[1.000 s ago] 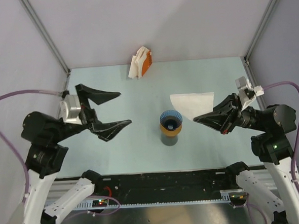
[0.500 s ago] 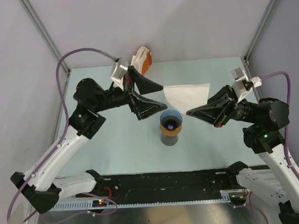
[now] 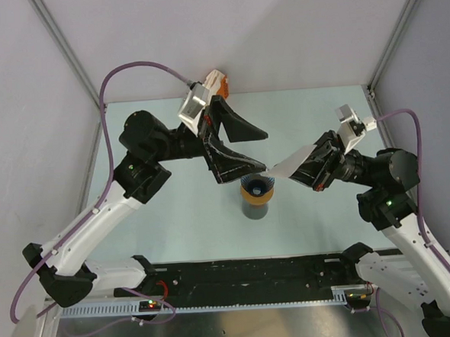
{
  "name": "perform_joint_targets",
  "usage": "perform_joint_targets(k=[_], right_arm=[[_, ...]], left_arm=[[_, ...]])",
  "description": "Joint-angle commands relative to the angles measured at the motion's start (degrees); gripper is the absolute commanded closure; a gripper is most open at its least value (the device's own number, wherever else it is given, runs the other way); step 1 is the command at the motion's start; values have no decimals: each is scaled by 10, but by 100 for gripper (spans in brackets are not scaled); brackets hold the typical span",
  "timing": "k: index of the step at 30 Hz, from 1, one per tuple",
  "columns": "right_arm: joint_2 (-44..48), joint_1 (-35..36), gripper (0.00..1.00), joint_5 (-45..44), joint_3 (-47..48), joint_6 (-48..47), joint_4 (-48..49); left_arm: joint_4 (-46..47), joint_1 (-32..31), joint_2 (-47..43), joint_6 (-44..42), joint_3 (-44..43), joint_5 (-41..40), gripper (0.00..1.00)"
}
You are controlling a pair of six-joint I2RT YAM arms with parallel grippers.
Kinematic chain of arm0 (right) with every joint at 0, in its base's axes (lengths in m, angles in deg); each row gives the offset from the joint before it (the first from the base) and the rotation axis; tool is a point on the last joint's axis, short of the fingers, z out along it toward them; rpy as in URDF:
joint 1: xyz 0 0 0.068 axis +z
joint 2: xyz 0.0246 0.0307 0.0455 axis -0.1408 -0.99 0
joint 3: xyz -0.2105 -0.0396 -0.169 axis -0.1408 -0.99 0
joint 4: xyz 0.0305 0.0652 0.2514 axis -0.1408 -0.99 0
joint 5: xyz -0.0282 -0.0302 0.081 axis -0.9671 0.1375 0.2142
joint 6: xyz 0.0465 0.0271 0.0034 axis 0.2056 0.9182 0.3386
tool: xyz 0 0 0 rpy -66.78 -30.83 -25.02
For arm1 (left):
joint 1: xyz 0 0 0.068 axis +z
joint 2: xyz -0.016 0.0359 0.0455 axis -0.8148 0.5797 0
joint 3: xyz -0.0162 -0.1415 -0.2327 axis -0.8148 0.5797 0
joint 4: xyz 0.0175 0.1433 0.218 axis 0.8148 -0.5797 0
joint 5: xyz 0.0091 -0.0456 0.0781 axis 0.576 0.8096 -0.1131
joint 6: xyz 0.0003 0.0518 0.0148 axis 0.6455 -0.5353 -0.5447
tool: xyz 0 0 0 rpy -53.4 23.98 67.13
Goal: Place the coffee filter in the dripper
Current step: Adjust the coffee filter.
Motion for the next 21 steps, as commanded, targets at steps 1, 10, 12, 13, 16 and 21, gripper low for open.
perform_joint_targets(k=[1,10,12,13,16,21], right_arm=[[25,-9,100,-10,2,-9,43],[-32,-34,100,6,43,-26,29],[-54,-34,100,25,51,-26,44],[-61,-35,100,39,53,-27,54],[-65,-38,100,37,55,-40,63],[-85,-16,100,-7,75,-10,73]], left_arm=[[12,35,-27,-1,38,-3,5],[-19,85,-148,-96,159,20,0],[-2,83,-149,-92,166,14,0],[14,83,-147,-78,171,15,0],[41,80,-135,-56,162,-8,0],[51,75,-72,4,60,-35,0]])
